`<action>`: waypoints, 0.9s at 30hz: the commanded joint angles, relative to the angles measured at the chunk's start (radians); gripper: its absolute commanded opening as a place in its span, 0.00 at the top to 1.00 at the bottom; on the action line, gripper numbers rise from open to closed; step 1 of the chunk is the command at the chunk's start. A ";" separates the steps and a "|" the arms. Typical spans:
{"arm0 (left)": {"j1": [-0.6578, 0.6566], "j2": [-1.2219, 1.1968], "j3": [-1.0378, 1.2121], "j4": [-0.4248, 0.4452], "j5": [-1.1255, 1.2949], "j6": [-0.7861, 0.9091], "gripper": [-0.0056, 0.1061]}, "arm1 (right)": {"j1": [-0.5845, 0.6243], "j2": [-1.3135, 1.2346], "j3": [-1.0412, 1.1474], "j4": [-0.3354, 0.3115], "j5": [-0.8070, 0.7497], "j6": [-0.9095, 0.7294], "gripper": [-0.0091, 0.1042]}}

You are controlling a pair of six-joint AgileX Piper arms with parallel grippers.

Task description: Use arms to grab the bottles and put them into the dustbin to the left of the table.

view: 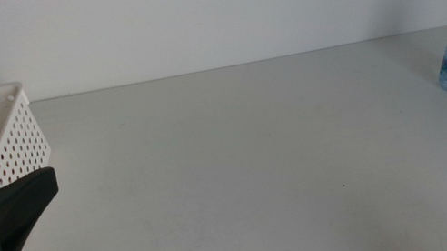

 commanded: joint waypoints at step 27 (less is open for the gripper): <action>0.001 0.001 -0.029 -0.009 -0.072 -0.016 0.27 | -0.009 0.764 -0.221 -0.185 -0.682 0.011 0.31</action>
